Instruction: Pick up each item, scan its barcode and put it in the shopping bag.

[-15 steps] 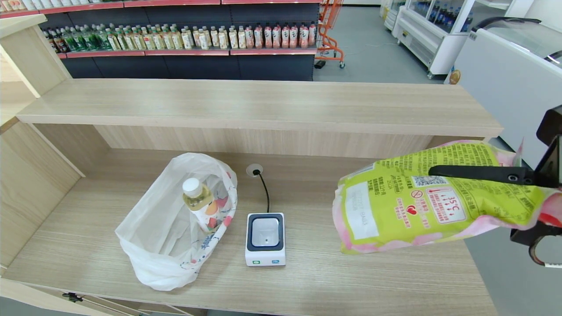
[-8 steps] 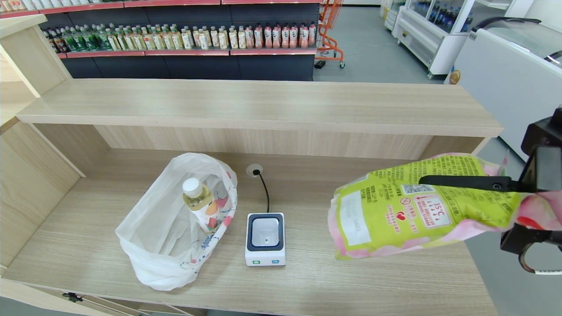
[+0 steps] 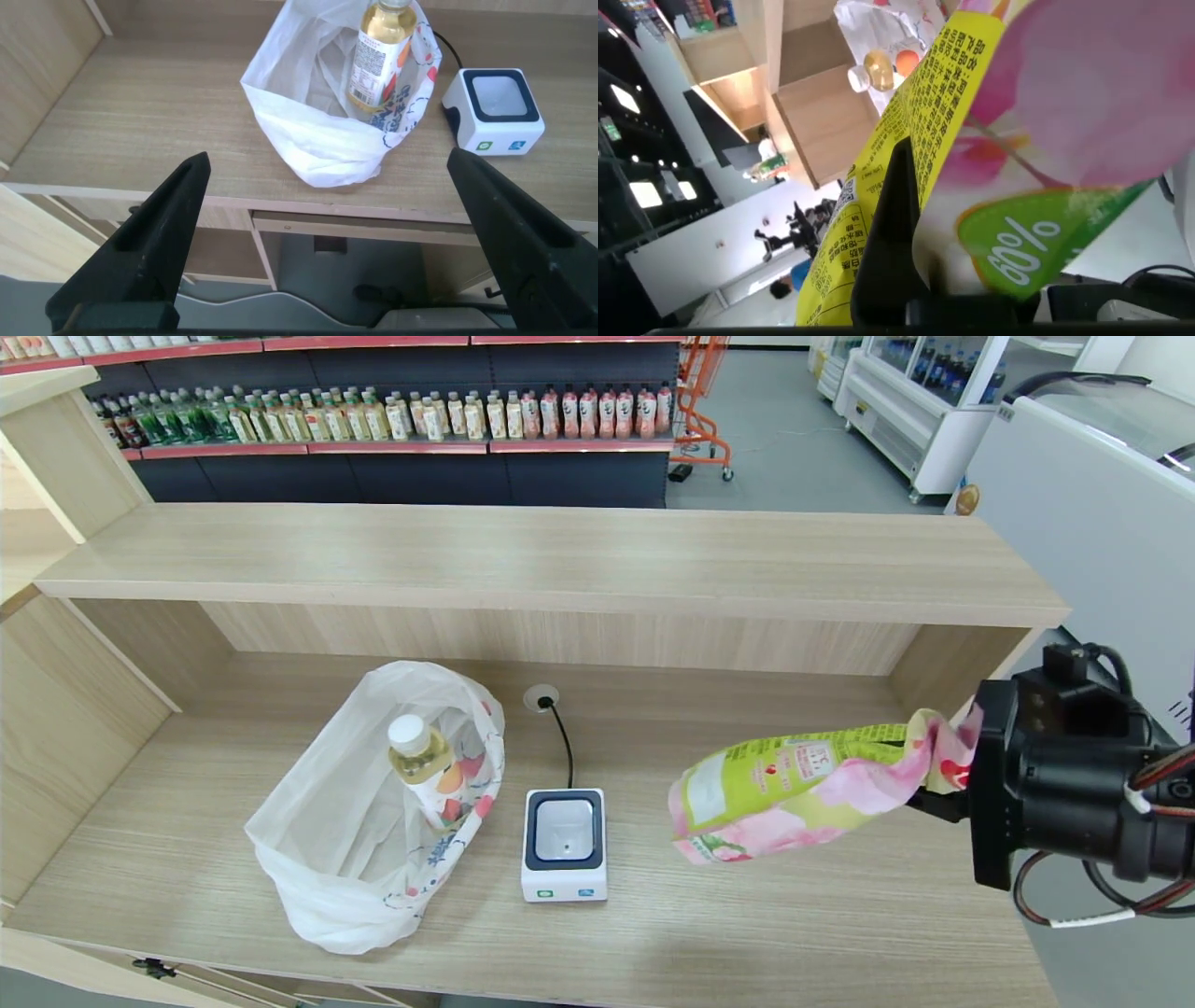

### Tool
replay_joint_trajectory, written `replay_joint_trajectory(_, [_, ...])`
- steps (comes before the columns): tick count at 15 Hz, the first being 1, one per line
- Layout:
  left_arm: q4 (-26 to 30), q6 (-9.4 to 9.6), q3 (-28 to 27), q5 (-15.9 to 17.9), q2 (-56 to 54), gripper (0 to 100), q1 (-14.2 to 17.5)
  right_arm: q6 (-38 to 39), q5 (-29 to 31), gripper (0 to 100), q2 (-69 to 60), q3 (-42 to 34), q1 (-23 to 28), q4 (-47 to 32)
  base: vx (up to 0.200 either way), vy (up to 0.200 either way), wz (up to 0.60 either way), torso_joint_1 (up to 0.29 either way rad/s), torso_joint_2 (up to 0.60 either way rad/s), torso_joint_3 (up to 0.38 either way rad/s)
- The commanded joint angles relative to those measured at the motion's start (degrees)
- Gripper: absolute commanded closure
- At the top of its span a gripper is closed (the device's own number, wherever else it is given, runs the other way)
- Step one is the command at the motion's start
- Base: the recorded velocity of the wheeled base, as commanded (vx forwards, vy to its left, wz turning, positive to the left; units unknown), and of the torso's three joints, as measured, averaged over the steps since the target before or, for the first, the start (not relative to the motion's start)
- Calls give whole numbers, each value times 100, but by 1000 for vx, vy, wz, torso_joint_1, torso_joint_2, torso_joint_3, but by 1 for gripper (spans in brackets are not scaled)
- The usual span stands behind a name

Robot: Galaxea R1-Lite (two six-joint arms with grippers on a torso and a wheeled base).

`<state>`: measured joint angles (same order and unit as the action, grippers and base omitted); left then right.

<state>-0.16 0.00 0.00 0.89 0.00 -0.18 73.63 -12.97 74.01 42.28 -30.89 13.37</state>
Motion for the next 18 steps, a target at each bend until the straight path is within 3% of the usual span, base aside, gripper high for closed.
replay_joint_trajectory(1, [-2,0,0,-1,9,0,1,11,-4,100,61,-79,-189,7,0,0,0,0,0,0])
replay_joint_trajectory(8, [-2,9,0,-1,9,0,1,-33,5,100,-44,-220,-260,-1,0,0,0,0,0,0])
replay_joint_trajectory(18, [-2,0,0,-1,9,0,1,275,242,100,360,-18,-268,-388,0,200,0,1,3,3])
